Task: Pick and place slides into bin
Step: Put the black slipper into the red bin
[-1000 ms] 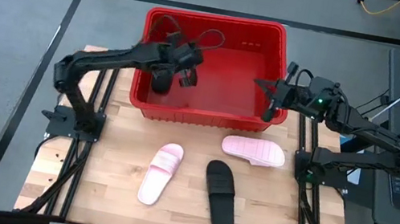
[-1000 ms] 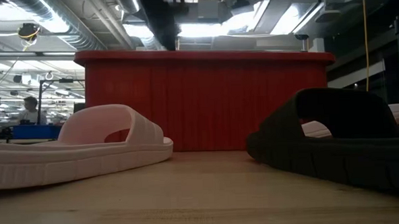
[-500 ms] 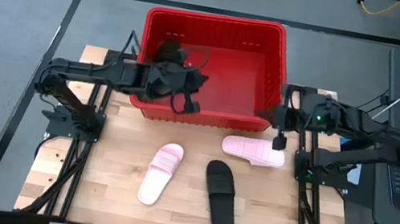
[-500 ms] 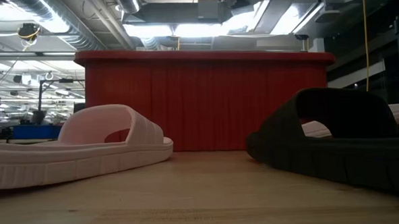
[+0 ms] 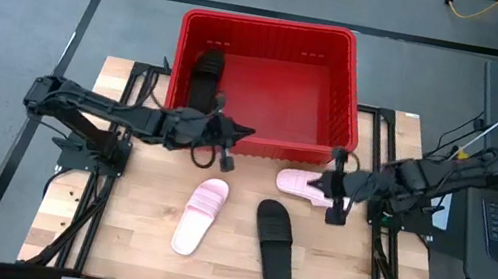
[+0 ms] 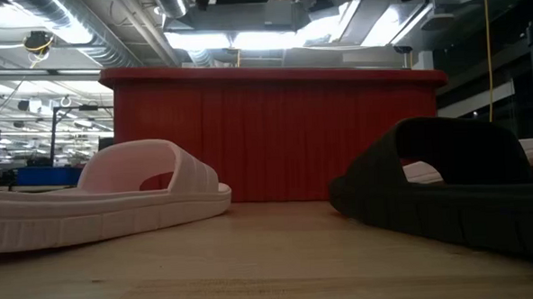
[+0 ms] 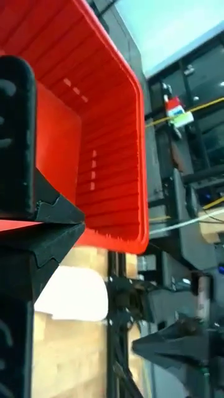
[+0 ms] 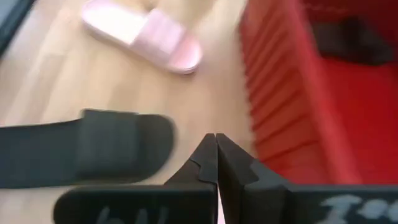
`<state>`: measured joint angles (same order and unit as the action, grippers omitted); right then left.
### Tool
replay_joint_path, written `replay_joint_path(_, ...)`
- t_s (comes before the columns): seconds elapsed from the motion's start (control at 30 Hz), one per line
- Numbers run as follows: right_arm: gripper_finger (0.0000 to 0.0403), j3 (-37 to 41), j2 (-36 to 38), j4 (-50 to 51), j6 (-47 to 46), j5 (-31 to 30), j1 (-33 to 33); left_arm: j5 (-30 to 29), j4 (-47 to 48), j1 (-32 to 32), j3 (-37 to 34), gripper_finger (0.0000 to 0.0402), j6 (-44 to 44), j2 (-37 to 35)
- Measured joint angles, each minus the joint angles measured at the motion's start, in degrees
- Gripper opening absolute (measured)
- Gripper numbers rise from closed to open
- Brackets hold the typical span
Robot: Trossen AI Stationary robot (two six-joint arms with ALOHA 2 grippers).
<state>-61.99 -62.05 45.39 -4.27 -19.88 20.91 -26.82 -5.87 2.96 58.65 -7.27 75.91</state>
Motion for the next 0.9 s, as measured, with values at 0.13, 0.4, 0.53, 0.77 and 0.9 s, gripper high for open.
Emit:
replay_joint_path(0.13, 0.0001, 0.0, -4.5, -0.1, -6.4, -0.3, 4.4, 1.2, -1.4, 2.1, -4.6, 0.0002, 1.4, -3.9)
replay_joint_path(0.4, 0.0, -7.4, -14.8, 3.0, -21.0, -3.4, 10.7, 1.3, -0.2, 4.8, -7.8, 0.0002, 2.2, -9.3)
replay_joint_path(0.53, 0.0, -15.5, -21.7, 12.6, -27.1, -4.5, 13.7, 1.3, 2.0, 5.6, -7.8, 0.0003, 2.1, -10.3)
replay_joint_path(0.77, 0.0, -23.4, -31.3, 20.0, -41.4, -4.1, 19.5, 1.6, 4.7, 7.2, -7.9, 0.0003, 2.0, -10.8)
replay_joint_path(0.9, 0.0, -23.6, -34.8, 17.2, -48.8, -6.8, 22.4, 3.6, 5.6, 8.3, -7.9, 0.0002, 2.0, -10.8)
